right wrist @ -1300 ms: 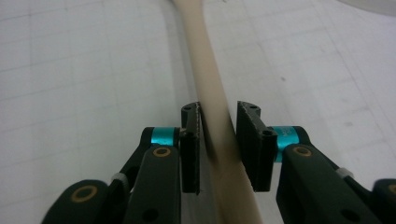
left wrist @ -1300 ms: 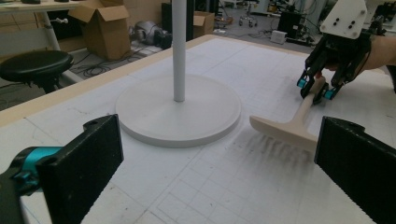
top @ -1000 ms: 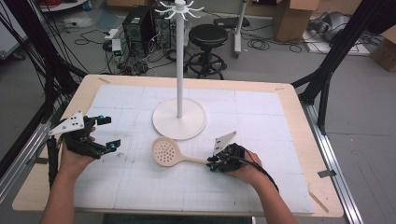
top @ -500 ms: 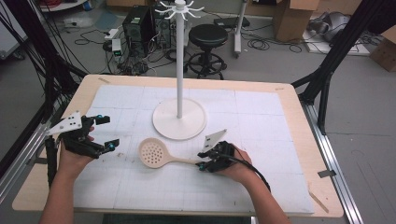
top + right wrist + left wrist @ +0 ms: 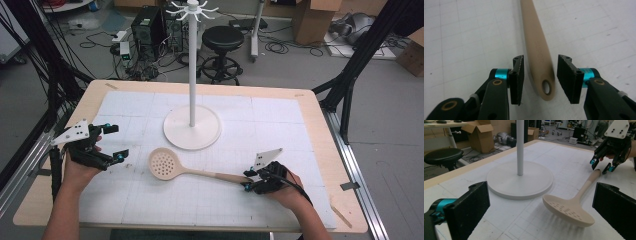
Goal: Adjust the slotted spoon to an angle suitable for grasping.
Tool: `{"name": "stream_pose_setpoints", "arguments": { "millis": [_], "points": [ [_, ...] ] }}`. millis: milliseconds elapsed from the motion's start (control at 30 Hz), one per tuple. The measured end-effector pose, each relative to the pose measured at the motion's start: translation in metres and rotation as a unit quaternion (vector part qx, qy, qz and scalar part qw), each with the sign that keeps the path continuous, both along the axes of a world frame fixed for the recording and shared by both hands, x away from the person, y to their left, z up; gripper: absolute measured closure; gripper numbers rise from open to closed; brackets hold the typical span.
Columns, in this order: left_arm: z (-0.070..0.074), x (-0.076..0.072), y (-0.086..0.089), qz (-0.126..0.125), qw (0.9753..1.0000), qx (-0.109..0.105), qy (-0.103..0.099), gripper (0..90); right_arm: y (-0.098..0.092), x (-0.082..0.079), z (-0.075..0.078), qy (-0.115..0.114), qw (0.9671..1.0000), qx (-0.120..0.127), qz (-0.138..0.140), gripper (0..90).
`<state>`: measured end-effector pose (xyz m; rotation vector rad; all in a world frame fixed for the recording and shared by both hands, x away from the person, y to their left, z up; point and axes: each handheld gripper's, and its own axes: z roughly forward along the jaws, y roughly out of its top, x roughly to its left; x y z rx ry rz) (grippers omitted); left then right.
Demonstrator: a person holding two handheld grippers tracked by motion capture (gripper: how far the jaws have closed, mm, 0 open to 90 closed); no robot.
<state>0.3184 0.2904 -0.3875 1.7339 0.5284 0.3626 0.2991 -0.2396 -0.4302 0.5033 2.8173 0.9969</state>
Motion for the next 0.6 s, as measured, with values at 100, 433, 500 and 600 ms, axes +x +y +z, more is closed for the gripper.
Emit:
{"name": "stream_pose_setpoints", "arguments": {
  "millis": [100, 433, 500, 600],
  "points": [
    [0.000, 0.000, 0.000, 0.000, 1.0000, 0.001, -0.001, 1.7, 0.008, 0.002, -0.003, -0.001, 0.9998, -0.007, 0.018, 64.8],
    [0.001, 0.000, 0.001, 0.001, 1.0000, -0.004, -0.002, 1.7, 0.048, 0.011, -0.001, -0.018, 0.9970, -0.008, 0.075, 66.4],
    [0.001, 0.000, 0.002, 0.000, 1.0000, -0.005, -0.003, 1.7, 0.059, 0.014, 0.000, -0.019, 0.9964, -0.008, 0.082, 66.5],
    [0.002, -0.001, 0.002, 0.002, 1.0000, -0.007, -0.004, 1.7, 0.075, 0.019, 0.000, -0.019, 0.9954, -0.006, 0.094, 66.4]
  ]
}}
